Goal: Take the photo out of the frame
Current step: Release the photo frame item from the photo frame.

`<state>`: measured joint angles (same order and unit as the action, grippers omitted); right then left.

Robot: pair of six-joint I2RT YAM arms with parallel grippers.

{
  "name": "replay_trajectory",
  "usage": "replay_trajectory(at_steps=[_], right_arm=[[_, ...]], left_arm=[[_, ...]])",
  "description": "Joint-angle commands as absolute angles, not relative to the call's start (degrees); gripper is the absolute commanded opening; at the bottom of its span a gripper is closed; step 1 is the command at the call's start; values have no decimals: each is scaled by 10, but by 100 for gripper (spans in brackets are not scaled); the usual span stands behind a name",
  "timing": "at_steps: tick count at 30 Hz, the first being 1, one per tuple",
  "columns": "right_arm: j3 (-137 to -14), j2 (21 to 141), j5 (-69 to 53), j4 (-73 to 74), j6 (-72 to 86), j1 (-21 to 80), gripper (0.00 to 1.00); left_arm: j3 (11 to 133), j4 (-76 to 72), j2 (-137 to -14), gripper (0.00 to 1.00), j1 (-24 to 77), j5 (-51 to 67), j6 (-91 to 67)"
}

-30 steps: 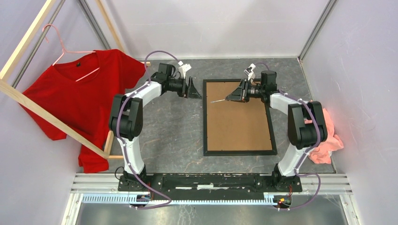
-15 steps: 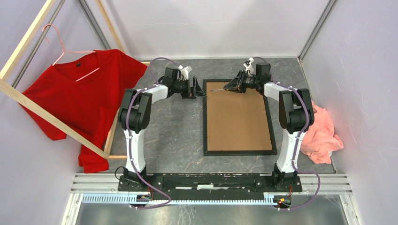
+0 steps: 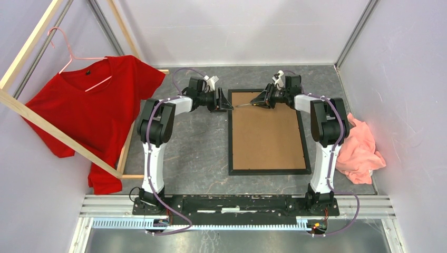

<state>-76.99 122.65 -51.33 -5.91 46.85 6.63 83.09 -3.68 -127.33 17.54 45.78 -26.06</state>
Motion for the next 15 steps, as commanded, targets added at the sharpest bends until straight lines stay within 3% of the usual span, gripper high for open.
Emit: replay_trajectory(at_steps=[1, 8, 15], right_arm=[[-774, 1237, -516, -85, 482, 65, 0], [-778, 1248, -517, -78, 485, 70, 0], [-776, 1249, -514, -76, 489, 74, 0]], left_arm=[[840, -70, -1289, 66, 176, 482, -293], [832, -81, -1293, 31, 176, 489, -297], [814, -93, -1287, 24, 176, 481, -304]])
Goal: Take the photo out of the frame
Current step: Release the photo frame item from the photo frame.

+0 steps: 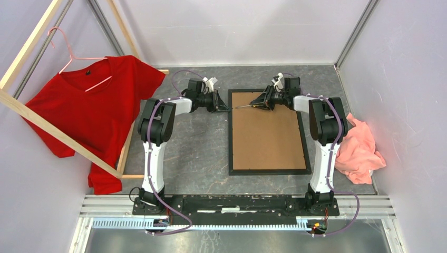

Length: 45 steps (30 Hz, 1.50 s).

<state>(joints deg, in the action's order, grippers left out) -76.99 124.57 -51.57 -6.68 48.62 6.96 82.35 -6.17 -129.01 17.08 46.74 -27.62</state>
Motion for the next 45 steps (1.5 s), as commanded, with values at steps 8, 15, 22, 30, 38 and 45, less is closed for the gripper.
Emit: replay_trajectory(at_steps=[8, 15, 22, 30, 38, 45], right_arm=[[-782, 1264, -513, -69, 493, 75, 0], [-794, 1274, -515, -59, 487, 85, 0], [-797, 1283, -513, -56, 485, 93, 0], [-800, 1290, -520, -45, 477, 96, 0], [-788, 1286, -525, -59, 479, 104, 0], [-764, 1261, -428, -14, 438, 104, 0]], left_arm=[[804, -95, -1289, 31, 176, 462, -321], [803, -94, -1293, 31, 176, 461, -320], [799, -96, -1291, 31, 176, 461, -319], [792, -103, -1290, 30, 176, 459, -325], [788, -104, -1288, 26, 176, 450, -329], [780, -101, -1278, 22, 176, 435, -331]])
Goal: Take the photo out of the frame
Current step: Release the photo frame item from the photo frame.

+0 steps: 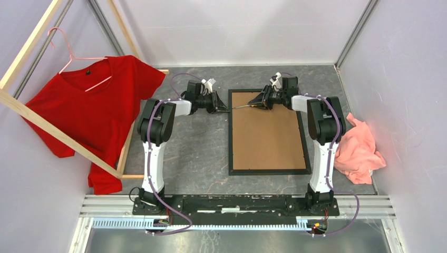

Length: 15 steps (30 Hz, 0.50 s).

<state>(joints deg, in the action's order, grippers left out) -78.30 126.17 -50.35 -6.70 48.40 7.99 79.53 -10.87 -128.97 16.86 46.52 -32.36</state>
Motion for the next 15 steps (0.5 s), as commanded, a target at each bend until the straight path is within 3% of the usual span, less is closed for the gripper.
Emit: replay_trajectory(at_steps=[1, 15], right_arm=[[-765, 1258, -419, -9, 429, 104, 0], [-780, 1271, -501, -11, 450, 134, 0]], left_arm=[[779, -100, -1277, 22, 176, 433, -331], [782, -91, -1281, 21, 177, 427, -333]])
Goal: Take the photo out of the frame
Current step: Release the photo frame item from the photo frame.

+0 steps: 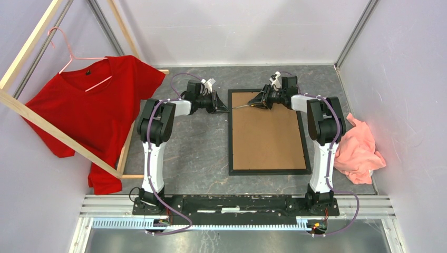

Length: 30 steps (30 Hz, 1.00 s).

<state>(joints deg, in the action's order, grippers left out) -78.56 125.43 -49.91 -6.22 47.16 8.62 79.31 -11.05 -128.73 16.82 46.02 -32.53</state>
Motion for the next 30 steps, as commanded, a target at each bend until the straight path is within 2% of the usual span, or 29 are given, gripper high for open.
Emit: replay_trajectory(at_steps=[1, 5, 8, 15, 20, 30], right_arm=[[-778, 1267, -494, -9, 446, 137, 0], [-797, 1271, -511, -2, 427, 150, 0], [-853, 1283, -502, 88, 343, 165, 0], [-829, 1269, -538, 28, 394, 168, 0], [-779, 1256, -569, -84, 490, 169, 0], [-787, 1279, -566, -90, 491, 189, 0]], left_arm=[[783, -91, -1281, 21, 178, 427, -333], [785, -81, -1282, 21, 180, 420, -330], [786, -79, -1285, 21, 183, 420, -329], [787, -76, -1290, 21, 184, 416, -329], [787, -75, -1293, 21, 189, 415, -330], [793, -69, -1299, 20, 199, 419, -326]])
